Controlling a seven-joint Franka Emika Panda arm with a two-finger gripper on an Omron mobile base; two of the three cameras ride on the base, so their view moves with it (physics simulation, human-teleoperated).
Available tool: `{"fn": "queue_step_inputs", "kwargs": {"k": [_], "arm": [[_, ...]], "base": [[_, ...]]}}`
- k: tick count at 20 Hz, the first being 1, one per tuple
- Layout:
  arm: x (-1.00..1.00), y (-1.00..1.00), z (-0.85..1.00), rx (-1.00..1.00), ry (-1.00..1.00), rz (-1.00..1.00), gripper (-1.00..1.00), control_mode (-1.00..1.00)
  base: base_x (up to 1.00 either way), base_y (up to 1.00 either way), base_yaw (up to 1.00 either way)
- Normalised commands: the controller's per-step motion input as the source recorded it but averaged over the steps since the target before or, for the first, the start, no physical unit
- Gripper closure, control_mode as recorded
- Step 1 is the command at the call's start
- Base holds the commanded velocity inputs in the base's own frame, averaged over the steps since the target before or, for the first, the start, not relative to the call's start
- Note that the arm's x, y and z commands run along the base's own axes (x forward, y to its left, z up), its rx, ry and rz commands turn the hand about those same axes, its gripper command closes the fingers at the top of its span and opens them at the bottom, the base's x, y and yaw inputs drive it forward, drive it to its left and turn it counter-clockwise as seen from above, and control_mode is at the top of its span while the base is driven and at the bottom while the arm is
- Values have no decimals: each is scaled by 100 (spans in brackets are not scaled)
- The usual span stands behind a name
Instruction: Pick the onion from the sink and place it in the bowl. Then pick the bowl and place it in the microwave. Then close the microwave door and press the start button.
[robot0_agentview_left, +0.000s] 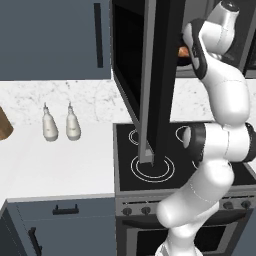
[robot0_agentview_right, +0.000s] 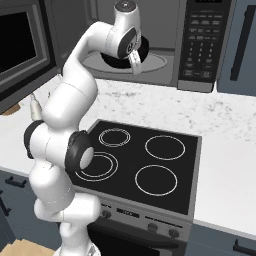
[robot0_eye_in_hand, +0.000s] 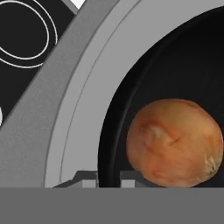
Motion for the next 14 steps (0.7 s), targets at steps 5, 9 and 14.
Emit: {"fn": "queue_step_inputs", "kwargs": {"k": [5, 9, 14], "arm": [[22, 24, -36, -3, 0, 0, -100, -100], [2, 1, -17, 0, -9, 2, -100, -100], [0, 0, -15, 0, -19, 2, -100, -100]], "base": [[0, 0, 0], [0, 0, 0], [0, 0, 0]]}}
